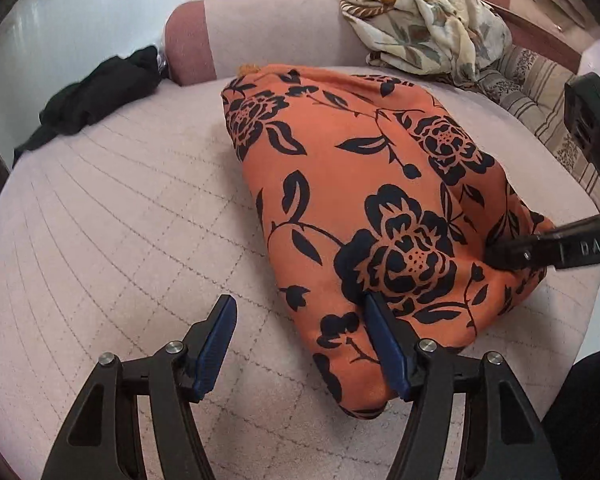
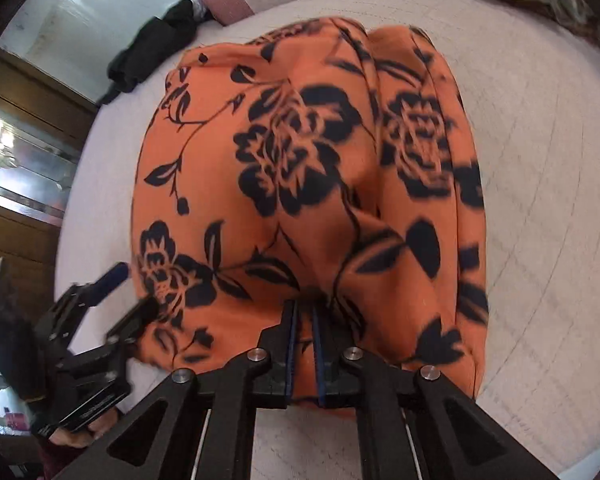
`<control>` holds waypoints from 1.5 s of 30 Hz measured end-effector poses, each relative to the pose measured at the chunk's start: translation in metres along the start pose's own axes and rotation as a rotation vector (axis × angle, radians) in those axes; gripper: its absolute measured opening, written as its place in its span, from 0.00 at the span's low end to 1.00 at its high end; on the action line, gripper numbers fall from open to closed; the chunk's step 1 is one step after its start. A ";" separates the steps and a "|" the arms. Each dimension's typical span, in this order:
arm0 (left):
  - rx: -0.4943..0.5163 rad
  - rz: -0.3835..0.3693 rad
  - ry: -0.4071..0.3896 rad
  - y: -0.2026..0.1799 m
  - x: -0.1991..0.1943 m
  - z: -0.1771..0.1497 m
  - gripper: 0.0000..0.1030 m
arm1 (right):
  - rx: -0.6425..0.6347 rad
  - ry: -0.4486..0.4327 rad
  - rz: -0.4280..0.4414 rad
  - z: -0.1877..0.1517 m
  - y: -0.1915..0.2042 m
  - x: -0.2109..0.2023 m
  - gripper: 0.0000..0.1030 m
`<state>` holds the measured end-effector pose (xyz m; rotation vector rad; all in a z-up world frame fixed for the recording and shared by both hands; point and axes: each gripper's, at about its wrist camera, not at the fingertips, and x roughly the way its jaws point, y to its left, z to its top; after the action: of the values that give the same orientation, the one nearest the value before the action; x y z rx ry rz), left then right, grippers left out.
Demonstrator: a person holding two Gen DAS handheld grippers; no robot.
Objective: Fold small clothes
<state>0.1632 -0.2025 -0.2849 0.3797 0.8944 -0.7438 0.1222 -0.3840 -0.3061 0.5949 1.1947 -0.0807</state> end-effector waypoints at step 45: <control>-0.125 0.107 -0.187 0.007 -0.099 -0.029 0.77 | -0.039 -0.312 -0.071 -0.032 0.044 -0.092 0.10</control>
<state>0.1121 -0.1387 -0.2212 0.2407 0.7346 -0.6104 0.0757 -0.3545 -0.2141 0.4855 0.9119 -0.2032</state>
